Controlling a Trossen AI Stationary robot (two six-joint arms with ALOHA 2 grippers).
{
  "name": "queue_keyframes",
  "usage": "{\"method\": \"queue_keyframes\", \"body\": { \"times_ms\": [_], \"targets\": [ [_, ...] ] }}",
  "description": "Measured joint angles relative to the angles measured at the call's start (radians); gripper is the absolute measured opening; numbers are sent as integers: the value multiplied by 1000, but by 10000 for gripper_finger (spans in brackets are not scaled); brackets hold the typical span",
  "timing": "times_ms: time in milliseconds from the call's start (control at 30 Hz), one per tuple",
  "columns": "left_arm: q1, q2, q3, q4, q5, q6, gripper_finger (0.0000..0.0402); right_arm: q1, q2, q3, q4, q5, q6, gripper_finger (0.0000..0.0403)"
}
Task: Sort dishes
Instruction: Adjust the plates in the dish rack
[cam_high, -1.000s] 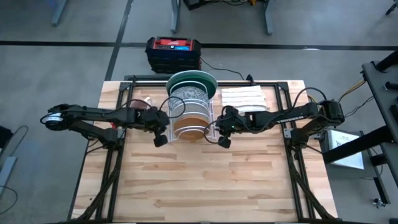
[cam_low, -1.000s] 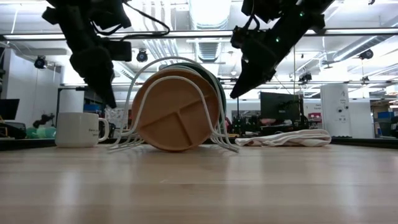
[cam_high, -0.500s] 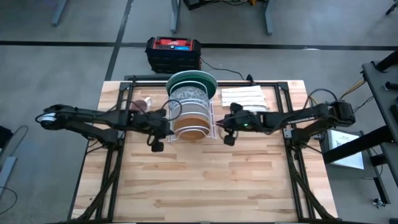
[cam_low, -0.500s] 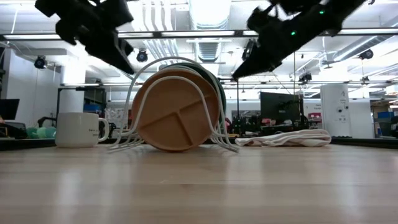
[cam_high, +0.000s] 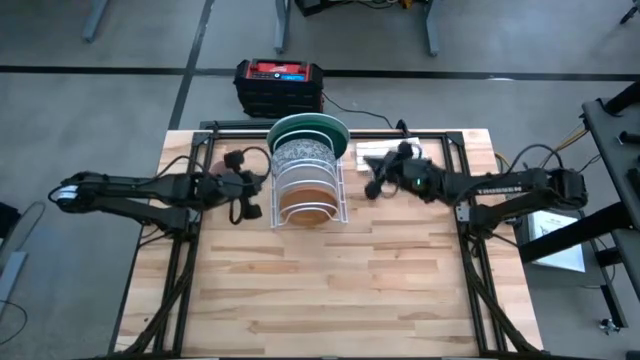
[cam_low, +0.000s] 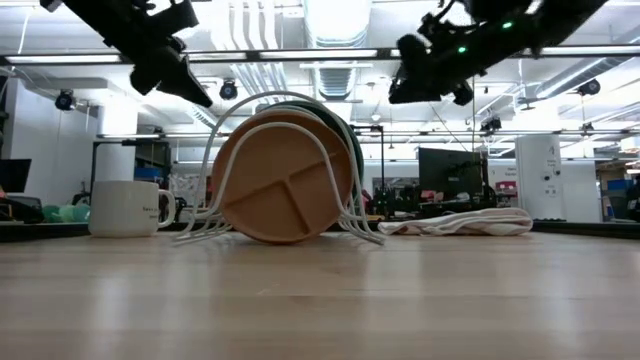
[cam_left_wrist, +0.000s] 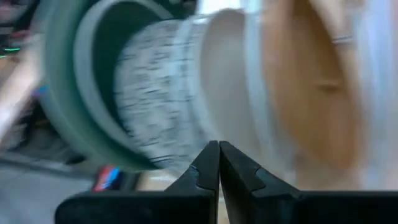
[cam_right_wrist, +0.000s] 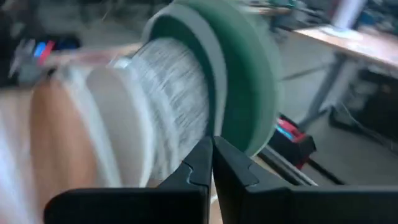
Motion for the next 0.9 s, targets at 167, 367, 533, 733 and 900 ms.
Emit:
{"method": "queue_keyframes", "body": {
  "times_ms": [167,367,533,733,900],
  "targets": [
    [11,-29,0,0,-131,12,0,-156,56,83,-11,-8,116,2],
    [11,-42,0,-6,-132,-13,0,-340,210,175,-24,-124,184,1],
    [11,-42,0,-28,-132,-47,0,-425,346,247,-27,-220,251,0],
    [11,-42,-8,-38,-131,-71,0,-420,489,329,-28,-221,273,0],
    [11,-42,-26,-38,-131,-75,0,-399,545,375,-27,-215,270,0]
  ]
}}
